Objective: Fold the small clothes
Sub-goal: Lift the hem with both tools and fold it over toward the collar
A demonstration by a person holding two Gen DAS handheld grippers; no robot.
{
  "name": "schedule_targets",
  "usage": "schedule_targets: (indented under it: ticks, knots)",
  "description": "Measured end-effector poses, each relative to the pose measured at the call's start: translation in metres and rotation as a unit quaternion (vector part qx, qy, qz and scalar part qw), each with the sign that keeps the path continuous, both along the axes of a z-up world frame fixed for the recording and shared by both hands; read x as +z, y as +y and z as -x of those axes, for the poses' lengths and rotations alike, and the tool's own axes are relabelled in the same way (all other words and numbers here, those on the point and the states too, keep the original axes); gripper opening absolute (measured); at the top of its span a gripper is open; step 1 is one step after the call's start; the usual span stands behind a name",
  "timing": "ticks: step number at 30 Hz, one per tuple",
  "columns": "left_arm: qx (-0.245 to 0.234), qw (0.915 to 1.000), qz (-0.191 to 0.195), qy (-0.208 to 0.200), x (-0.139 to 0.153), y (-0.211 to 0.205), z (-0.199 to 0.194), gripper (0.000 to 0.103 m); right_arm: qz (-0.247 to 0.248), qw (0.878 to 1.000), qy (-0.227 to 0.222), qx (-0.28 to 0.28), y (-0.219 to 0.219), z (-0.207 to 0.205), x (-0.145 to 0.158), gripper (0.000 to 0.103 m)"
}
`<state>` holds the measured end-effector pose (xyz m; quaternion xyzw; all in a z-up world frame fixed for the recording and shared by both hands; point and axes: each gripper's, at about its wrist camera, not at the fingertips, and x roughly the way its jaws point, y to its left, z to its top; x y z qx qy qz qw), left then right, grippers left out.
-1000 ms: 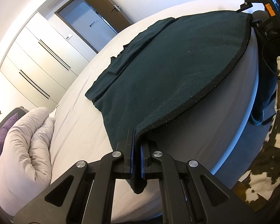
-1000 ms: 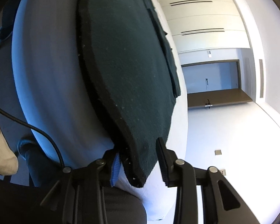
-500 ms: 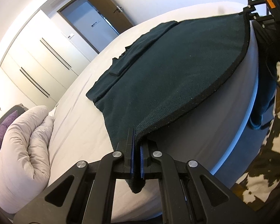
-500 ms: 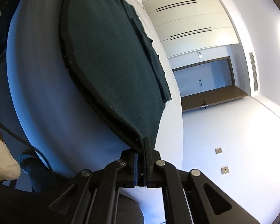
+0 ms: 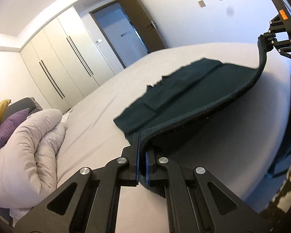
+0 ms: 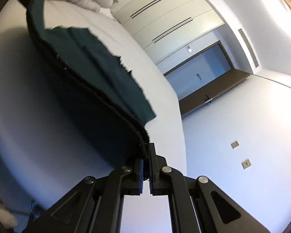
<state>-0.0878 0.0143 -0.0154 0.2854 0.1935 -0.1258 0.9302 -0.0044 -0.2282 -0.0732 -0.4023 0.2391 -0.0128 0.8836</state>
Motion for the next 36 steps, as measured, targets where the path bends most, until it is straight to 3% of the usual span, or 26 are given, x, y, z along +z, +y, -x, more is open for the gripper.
schedule_targets:
  ticks: [8,18,30,36]
  knots:
    - [0.011,0.9998,0.017,0.0,0.027,-0.002,-0.084,0.003,-0.037,0.999,0.006,0.001,-0.018,-0.096,0.028,0.003]
    - [0.024,0.9971,0.036,0.062,0.029,-0.011,-0.225,0.003,-0.055,0.997,0.053,-0.001,-0.023,-0.221,0.033,0.003]
    - [0.054,0.9864,0.054,0.146,-0.01,-0.015,-0.363,0.003,-0.113,0.984,0.134,-0.019,-0.033,-0.351,0.004,0.003]
    - [0.064,0.9803,0.048,0.18,-0.039,-0.028,-0.411,0.003,-0.123,0.977,0.171,-0.028,-0.037,-0.382,-0.021,0.003]
